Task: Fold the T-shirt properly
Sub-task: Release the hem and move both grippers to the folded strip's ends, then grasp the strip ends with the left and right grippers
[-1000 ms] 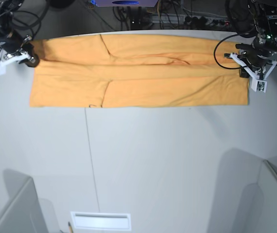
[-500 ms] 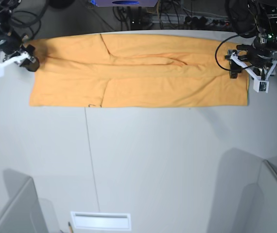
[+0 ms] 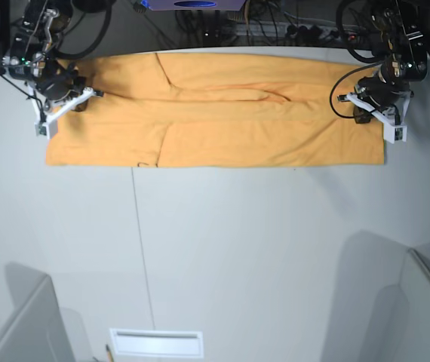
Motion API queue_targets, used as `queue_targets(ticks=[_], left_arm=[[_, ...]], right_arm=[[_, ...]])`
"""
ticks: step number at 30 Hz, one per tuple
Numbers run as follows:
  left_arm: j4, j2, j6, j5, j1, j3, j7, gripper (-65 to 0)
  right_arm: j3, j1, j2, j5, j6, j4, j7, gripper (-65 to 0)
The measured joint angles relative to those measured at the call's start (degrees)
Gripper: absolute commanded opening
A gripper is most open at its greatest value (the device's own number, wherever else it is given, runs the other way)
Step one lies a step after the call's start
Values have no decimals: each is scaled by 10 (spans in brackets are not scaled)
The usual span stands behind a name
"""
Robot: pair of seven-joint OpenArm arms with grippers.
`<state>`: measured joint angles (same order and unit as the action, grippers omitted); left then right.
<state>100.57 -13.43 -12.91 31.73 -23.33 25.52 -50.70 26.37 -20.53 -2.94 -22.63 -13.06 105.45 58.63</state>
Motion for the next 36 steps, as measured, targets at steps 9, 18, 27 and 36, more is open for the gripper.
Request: queue_targets(ticks=[9,18,27,36], left_arm=[[-92,4,10,-110,101,-51,24,-650],[-221,6,9,-109,256,-56,17,-650],[-169,4,21,-126,268,-47,-38,-650],[-25,6,16,-125,271,56,-103,-650]], right_arm=[[0,105,-24,-7,-11,-164,-83,-650],[0,259,-57,-9,-15,-326,-94,-650],[2,257,-57,33,2,-222,-20,-650],[0,232,-30,26,-2,18,36,-650]])
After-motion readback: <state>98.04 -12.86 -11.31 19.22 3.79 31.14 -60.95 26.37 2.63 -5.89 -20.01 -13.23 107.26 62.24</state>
